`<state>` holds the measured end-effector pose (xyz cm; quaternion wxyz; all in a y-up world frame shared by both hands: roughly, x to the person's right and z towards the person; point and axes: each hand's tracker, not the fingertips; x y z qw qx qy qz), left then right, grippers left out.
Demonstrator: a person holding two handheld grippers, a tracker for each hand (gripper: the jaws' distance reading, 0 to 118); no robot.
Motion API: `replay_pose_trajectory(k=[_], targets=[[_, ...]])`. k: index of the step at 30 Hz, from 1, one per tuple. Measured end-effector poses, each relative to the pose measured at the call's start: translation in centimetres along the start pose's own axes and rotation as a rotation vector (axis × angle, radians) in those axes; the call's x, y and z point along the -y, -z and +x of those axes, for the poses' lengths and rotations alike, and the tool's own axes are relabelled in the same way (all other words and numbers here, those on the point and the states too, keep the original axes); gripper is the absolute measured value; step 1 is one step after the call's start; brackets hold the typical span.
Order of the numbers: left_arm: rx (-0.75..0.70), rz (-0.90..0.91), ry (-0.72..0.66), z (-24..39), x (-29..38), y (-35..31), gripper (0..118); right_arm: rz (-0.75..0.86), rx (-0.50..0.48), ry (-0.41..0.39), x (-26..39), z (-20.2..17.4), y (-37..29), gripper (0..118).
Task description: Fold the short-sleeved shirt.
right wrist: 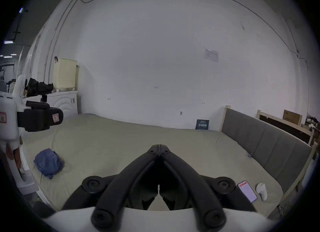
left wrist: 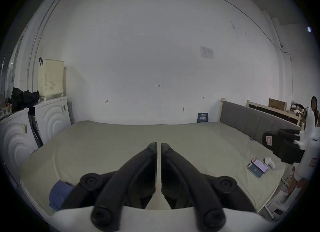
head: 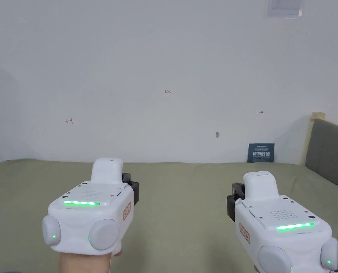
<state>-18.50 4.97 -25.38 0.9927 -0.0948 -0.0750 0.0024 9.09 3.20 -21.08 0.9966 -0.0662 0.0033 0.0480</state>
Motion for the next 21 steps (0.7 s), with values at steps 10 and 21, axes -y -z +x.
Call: replay_pose_trajectory(k=[10,21], targets=[[-0.027,-0.026,0.036,1.0,0.8,0.5,6,0.008,0.035,0.003,0.0,0.8,-0.1,11],[-0.136,-0.022,0.023,0.4,1.3,0.9,111,0.01,0.048,0.028,-0.1,1.1,0.0,118]])
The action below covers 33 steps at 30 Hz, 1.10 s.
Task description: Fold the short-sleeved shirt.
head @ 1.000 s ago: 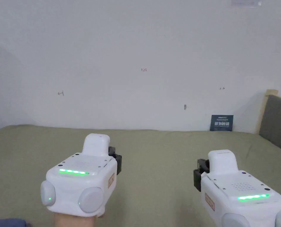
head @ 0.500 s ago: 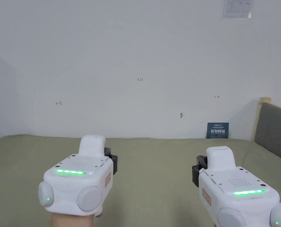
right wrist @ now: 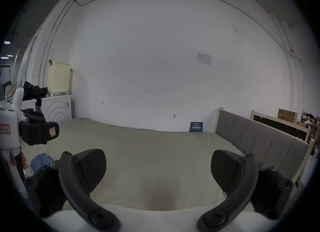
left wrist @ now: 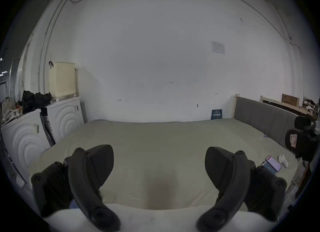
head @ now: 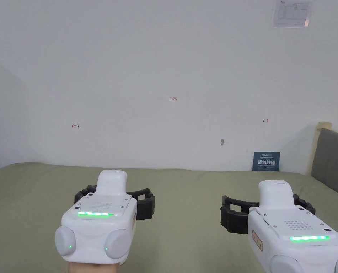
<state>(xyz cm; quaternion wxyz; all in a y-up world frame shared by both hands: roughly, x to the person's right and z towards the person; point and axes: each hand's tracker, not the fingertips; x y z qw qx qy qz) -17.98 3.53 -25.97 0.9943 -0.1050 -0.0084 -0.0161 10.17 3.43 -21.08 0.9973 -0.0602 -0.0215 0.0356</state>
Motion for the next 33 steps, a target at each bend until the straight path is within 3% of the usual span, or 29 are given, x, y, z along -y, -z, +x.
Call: replay_pose_trajectory(k=[18,25,29,31,33], targets=[[0.003,0.062,0.032,-0.2,-0.1,-1.7,111,0.04,-0.001,0.004,0.0,0.0,-0.7,118],[-0.006,0.007,-0.063,-0.3,-0.6,-1.6,111,0.043,-0.01,0.005,-0.2,0.0,-1.1,118],[0.054,0.032,-0.132,-1.4,-0.7,-1.8,111,0.042,-0.009,0.008,-0.2,0.1,-1.3,118],[0.14,-0.027,-0.106,-1.8,-1.0,-1.6,111,0.037,-0.013,0.008,-0.2,0.1,-1.3,118],[0.122,-0.028,-0.081,-1.4,-1.3,-1.9,111,0.038,-0.015,0.005,-0.3,0.1,-1.4,118]])
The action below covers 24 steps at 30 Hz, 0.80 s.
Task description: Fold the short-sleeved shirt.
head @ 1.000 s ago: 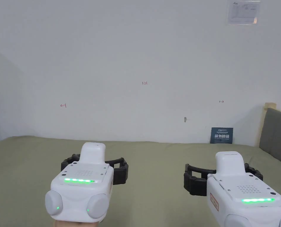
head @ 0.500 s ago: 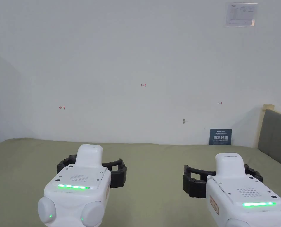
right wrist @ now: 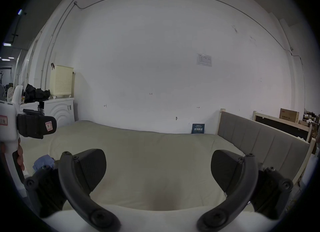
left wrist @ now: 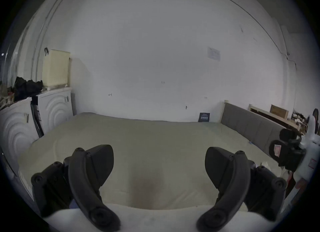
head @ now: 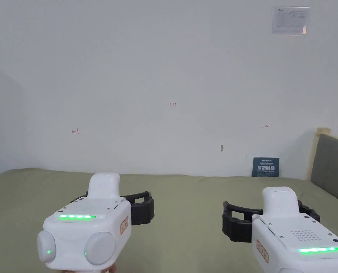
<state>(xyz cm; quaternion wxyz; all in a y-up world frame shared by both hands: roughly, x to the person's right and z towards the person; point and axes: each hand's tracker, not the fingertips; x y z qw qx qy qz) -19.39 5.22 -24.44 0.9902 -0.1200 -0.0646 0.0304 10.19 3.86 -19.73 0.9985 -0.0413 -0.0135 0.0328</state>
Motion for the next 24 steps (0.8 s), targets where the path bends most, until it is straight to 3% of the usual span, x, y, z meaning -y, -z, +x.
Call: replay_pose_trajectory(k=[6,11,17,24], targets=[[-0.014,0.061,0.041,0.6,-0.6,-1.1,111,0.002,-0.013,0.006,-0.3,-0.3,-0.1,118],[-0.129,0.06,0.093,1.1,-1.0,-1.2,111,-0.003,-0.011,-0.003,-0.6,-0.3,-0.1,118],[-0.053,0.054,0.078,0.9,-1.1,-1.7,111,-0.005,-0.018,0.018,-0.8,-0.1,-0.2,118],[-0.064,0.048,0.075,1.1,-1.0,-1.9,111,-0.007,-0.022,0.006,-0.9,-0.3,-0.2,118]])
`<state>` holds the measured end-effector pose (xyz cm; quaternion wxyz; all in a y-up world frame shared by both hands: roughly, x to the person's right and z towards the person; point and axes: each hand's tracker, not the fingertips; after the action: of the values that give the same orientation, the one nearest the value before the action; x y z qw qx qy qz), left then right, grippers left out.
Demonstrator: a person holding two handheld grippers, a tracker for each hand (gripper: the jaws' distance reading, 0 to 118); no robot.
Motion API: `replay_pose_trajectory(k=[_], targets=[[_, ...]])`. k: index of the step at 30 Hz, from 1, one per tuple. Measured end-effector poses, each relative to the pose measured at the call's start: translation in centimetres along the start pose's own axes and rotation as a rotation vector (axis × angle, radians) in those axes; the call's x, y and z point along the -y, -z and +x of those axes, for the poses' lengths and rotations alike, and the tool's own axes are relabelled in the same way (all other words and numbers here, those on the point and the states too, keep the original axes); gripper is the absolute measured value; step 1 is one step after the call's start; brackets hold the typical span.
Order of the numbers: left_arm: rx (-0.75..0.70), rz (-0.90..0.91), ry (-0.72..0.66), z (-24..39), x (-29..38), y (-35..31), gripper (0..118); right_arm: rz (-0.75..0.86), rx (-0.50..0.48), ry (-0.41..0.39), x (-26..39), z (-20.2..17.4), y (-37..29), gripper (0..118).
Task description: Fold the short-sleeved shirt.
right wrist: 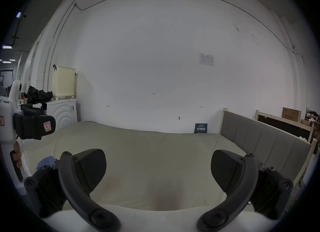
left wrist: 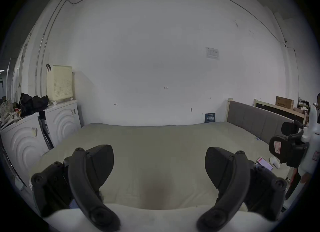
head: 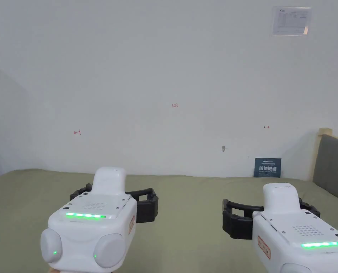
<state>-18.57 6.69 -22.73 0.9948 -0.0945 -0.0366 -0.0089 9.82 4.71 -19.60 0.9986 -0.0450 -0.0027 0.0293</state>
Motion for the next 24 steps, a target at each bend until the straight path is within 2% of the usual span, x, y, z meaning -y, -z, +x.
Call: replay_pose_trajectory(k=[12,16,19,20,24], targets=[[-0.032,0.0,0.02,0.1,0.3,0.0,111,-0.015,-0.01,-0.004,0.3,-0.1,0.2,118],[-0.042,-0.08,0.054,0.6,0.0,0.2,111,-0.021,-0.018,-0.01,0.4,-0.4,0.2,118],[-0.042,0.025,0.086,0.7,0.5,0.0,111,-0.022,-0.03,-0.006,0.5,-0.7,0.1,118],[-0.047,-0.006,0.096,0.8,0.3,0.1,110,-0.021,-0.032,-0.007,0.6,-0.8,0.0,118],[-0.029,-0.009,0.03,0.4,-0.3,0.2,111,-0.021,-0.037,-0.015,0.6,-0.9,0.0,118]])
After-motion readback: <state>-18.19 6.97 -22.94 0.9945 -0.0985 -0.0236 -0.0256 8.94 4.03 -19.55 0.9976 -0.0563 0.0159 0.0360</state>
